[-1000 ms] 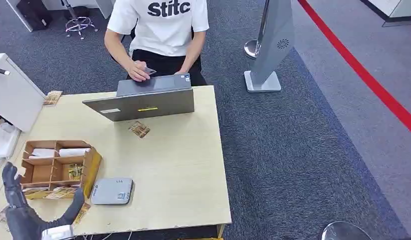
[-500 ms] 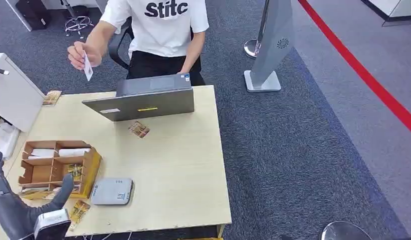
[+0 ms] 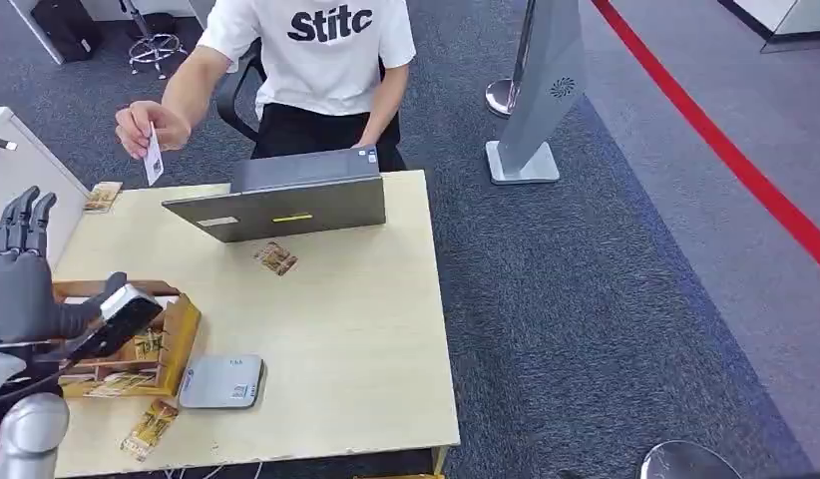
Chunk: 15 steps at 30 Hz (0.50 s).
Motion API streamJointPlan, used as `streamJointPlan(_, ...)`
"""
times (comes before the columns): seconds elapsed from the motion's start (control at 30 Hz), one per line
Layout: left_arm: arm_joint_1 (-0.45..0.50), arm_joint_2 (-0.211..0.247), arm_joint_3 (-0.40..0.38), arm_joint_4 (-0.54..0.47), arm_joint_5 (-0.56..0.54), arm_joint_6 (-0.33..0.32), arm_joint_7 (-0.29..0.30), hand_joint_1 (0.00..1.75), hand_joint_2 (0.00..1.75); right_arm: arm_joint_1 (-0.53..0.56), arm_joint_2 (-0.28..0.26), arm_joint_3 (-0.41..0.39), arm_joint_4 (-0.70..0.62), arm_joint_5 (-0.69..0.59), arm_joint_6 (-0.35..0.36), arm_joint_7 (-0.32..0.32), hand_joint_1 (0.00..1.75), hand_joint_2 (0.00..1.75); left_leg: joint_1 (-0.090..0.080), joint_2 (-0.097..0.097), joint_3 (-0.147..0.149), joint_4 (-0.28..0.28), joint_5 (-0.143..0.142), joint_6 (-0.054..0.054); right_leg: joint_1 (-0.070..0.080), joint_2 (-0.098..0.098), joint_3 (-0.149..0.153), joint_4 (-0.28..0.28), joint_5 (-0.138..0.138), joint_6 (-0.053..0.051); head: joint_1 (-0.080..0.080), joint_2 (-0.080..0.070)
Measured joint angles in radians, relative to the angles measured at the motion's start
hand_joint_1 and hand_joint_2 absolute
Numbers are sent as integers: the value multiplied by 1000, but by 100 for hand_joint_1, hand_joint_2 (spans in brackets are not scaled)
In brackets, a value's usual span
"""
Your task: Pass the card to the sensor for recognition and then transmit it.
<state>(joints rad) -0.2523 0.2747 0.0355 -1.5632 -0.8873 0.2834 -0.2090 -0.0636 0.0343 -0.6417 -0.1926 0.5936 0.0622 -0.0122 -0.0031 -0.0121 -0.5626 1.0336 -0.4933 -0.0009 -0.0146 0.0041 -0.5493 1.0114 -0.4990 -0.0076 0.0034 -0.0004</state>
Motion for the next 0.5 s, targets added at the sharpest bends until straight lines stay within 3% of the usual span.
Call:
streamJointPlan(0.1,-42,31,0,55,6,-8,0,0,175,6,2,-11,0,-1,0,-3,0,175,0,0,0,0,0,0,0,1,-1,0,0,0,0,0)
streamJointPlan(0.33,-58,56,0,98,5,-8,1,0,175,7,3,-21,0,-1,-3,-10,0,175,0,1,-3,0,0,0,0,1,-3,0,0,0,0,0)
streamJointPlan(0.5,-51,110,19,106,15,-30,9,0,175,-3,3,-59,-6,-92,-11,-101,0,175,0,1,-3,0,0,0,0,2,-3,0,0,0,0,0)
